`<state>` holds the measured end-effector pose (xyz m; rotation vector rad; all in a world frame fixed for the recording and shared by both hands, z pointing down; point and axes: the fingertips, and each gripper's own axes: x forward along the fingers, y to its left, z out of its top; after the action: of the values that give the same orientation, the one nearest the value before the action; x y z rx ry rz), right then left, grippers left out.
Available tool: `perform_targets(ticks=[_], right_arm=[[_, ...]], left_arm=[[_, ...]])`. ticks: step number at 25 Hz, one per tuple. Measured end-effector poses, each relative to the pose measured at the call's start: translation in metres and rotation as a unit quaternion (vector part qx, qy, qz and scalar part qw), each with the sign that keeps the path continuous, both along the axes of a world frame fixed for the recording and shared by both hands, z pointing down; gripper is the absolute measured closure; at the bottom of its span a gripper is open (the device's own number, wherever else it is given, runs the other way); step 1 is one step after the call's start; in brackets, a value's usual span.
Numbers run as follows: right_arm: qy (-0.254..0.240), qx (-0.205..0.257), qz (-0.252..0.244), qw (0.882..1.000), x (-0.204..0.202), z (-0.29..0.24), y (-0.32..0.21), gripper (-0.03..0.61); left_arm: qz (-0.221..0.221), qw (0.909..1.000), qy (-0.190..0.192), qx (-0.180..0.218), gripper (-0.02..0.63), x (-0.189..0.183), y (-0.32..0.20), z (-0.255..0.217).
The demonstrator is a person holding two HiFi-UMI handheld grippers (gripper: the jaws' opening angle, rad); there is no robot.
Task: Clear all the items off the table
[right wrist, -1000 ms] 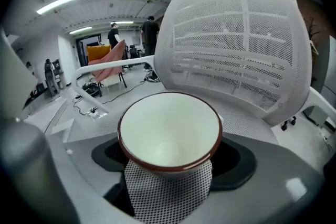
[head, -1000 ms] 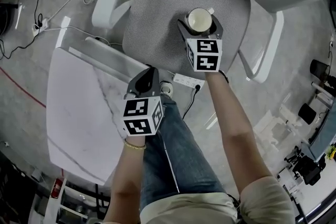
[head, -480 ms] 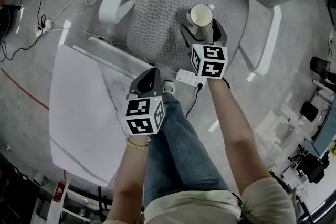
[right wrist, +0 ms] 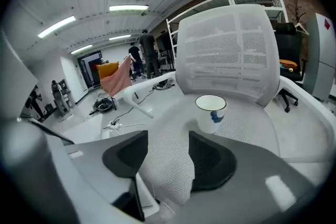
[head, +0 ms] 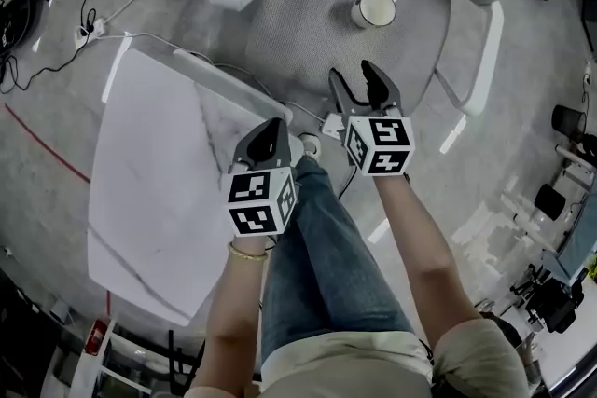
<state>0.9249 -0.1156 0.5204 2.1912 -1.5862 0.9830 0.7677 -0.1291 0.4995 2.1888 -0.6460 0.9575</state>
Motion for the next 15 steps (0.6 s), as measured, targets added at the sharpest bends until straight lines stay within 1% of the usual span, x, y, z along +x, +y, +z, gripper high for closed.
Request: perform_targets(ticks=[2,5,7,8,12,15], right_arm=[[-0.008,0.007,-0.014,1.0,-0.022,-0.012,0.004,0.366],[-0.009,0.009,-0.029,1.0,-0.052,-0.028,0.008,0.461],[-0.006,0.004,-0.031,0.999,-0.068,-0.037,0.011,0.563],[-0.009,0.001,-0.032,0.999,-0.077,-0.041,0.014,0.578],[-0.04,0.007,-0.029,0.999,-0.11,-0.056,0.023,0.58],[-0.04,0.01,-0.038,0.998,-0.134,-0.065,0.03,0.58]], left_arm=[[-0.005,1.0,0.001,0.004,0.606,-0.015,0.003,-0.005],[-0.015,0.9998,0.0,0.01,0.605,-0.041,0.008,-0.012],[-0.024,0.9996,-0.001,0.012,0.604,-0.059,0.011,-0.016],[-0.029,0.9995,-0.002,0.013,0.605,-0.068,0.014,-0.018],[-0.049,0.9987,0.0,0.016,0.604,-0.102,0.026,-0.029],[-0.061,0.998,0.002,0.019,0.604,-0.124,0.036,-0.034]])
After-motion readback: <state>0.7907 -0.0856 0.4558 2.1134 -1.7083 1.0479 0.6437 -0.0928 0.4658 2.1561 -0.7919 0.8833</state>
